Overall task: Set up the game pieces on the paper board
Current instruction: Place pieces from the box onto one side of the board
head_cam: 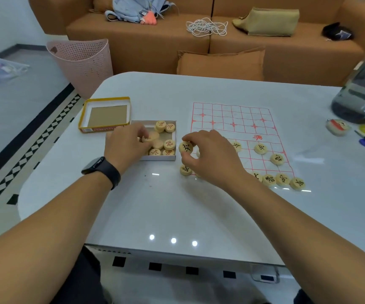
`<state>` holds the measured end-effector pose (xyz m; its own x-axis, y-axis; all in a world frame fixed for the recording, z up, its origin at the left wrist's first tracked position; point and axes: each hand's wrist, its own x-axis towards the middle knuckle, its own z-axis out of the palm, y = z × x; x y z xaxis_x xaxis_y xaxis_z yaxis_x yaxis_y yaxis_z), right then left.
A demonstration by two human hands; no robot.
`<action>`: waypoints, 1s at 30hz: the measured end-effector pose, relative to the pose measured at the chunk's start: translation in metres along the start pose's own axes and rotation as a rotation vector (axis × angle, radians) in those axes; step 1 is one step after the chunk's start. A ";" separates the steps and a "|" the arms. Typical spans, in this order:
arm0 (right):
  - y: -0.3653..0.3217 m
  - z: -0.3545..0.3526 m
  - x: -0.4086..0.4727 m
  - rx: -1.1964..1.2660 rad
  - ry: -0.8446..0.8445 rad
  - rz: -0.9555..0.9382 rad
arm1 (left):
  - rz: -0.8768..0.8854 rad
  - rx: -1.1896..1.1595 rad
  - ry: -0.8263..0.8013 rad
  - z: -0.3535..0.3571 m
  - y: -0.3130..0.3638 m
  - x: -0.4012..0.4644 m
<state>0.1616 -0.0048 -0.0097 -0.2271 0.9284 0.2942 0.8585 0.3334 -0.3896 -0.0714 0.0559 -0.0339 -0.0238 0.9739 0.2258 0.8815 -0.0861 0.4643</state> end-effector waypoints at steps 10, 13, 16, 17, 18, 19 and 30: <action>0.011 -0.006 -0.010 -0.042 -0.010 -0.015 | 0.000 -0.042 -0.094 -0.001 0.014 0.004; 0.014 -0.013 -0.002 -0.104 0.020 -0.036 | 0.015 -0.031 -0.018 0.005 0.026 0.026; 0.014 -0.019 0.004 -0.136 0.041 -0.058 | -0.013 0.168 -0.093 0.017 0.040 0.043; 0.014 -0.020 0.004 -0.141 0.045 -0.070 | -0.039 0.216 -0.104 0.021 0.042 0.047; 0.014 -0.021 0.003 -0.148 0.048 -0.078 | -0.056 0.251 -0.107 0.026 0.043 0.050; 0.014 -0.022 0.003 -0.152 0.054 -0.084 | -0.069 0.270 -0.102 0.030 0.043 0.054; 0.018 -0.019 0.001 -0.138 0.060 -0.087 | -0.175 0.392 -0.031 0.025 0.027 0.052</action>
<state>0.1860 -0.0014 -0.0001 -0.2789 0.8844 0.3744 0.8927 0.3824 -0.2383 -0.0368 0.1096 -0.0308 -0.1796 0.9731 0.1440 0.9782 0.1612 0.1312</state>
